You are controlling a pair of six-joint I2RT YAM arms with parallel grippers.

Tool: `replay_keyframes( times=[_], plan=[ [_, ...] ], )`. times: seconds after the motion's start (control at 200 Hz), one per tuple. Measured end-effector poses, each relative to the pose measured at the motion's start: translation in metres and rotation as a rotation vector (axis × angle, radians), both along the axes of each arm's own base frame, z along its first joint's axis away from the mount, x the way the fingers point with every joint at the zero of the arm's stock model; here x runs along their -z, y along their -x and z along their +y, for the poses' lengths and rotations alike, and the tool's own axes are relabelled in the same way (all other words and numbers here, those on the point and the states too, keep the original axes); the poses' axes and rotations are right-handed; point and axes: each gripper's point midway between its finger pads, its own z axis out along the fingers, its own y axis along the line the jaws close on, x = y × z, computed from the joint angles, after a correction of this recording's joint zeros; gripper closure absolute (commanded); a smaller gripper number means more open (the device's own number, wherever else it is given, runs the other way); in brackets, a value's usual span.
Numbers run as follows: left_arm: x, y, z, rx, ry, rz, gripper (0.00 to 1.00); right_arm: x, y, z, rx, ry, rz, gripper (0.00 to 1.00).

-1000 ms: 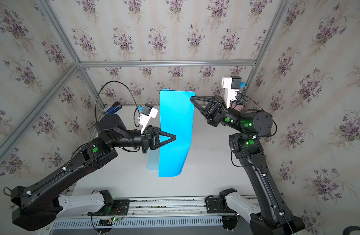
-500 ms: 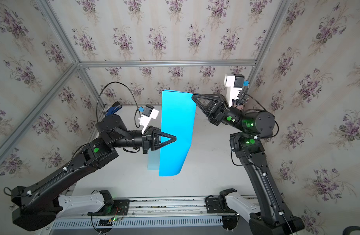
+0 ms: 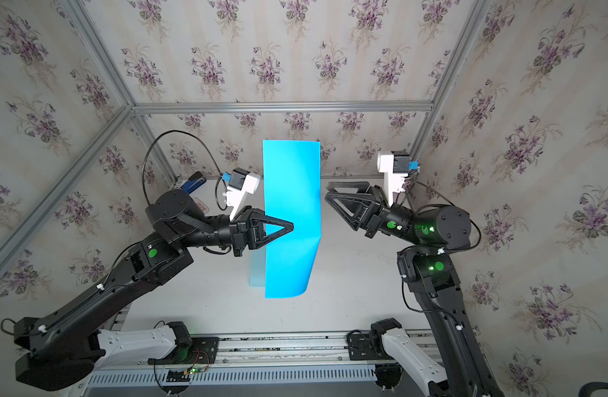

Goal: Fold the rectangular paper in half along the long edge
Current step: Fold the paper.

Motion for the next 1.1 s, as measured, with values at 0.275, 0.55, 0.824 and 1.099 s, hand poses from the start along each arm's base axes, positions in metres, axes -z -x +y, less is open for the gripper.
replay_keyframes(
  times=[0.275, 0.55, 0.824, 1.099],
  plan=[
    [-0.006, -0.004, -0.005, 0.004, 0.022, 0.009, 1.00, 0.022, 0.010, 0.001, -0.038, 0.007, 0.072, 0.50],
    [-0.009, -0.009, -0.011, 0.001, 0.033, 0.017, 1.00, 0.026, 0.017, 0.001, -0.057, 0.008, 0.089, 0.61],
    [-0.006, -0.016, -0.019, -0.005, 0.024, 0.033, 1.00, 0.036, 0.025, 0.004, -0.090, 0.013, 0.114, 1.00],
    [-0.003, -0.021, -0.024, -0.010, 0.016, 0.041, 1.00, 0.031, 0.041, 0.002, -0.114, 0.019, 0.085, 0.73]
  ],
)
